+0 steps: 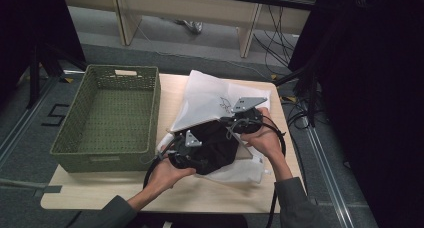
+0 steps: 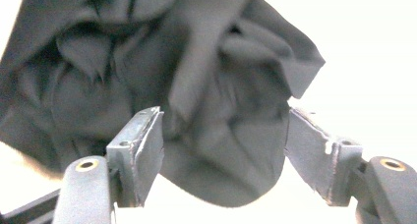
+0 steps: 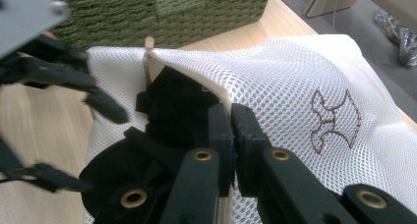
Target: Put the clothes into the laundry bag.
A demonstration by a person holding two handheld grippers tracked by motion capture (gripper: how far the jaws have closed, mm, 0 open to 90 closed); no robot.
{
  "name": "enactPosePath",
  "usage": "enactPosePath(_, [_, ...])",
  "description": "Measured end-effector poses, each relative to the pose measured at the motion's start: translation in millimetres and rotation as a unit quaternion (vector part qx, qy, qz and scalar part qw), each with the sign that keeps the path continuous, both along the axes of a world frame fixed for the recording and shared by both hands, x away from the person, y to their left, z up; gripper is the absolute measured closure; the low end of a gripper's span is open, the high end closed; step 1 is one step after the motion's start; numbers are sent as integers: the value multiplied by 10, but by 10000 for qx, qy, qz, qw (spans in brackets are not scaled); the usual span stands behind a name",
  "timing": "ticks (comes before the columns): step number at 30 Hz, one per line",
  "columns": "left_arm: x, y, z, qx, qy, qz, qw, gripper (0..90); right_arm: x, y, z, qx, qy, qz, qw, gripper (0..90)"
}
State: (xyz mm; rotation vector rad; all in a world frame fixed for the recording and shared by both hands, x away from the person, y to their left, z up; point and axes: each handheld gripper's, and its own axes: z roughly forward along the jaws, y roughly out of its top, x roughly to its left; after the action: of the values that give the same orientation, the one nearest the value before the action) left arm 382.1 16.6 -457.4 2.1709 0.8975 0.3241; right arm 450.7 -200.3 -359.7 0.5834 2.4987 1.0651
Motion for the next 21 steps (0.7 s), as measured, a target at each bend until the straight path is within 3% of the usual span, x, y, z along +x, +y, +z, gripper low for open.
enactPosePath(5, [-73, 39, -192, 166, 127, -80, 9997, 314, -10, 12, 2, -17, 12, 32, 10000, 888])
enactPosePath(7, [-57, -10, -266, 257, 132, -92, 9995, 349, -13, 16, 6, -20, 22, 19, 10000, 889])
enactPosePath(8, [-29, -54, -305, 339, 22, -156, 9993, 369, -17, 20, 9, -5, 9, 15, 10000, 888])
enactPosePath(11, [70, -162, -392, 379, -59, -158, 9991, 503, -20, 35, 18, -20, 13, 77, 10000, 888])
enactPosePath(14, [142, -277, -418, 592, -249, -266, 9976, 722, -51, 43, 43, 11, 22, 27, 10000, 888])
enactPosePath(15, [167, -315, -419, 666, -324, -267, 9969, 793, -41, 41, 54, -8, -84, 128, 9999, 889])
enactPosePath(17, [220, -368, -416, 790, -372, -252, 9959, 826, -48, 40, 70, 32, -52, 87, 9999, 888])
enactPosePath(21, [355, -449, -371, 632, -377, -88, 9973, 844, -48, 35, 87, 44, -95, 137, 9999, 889])
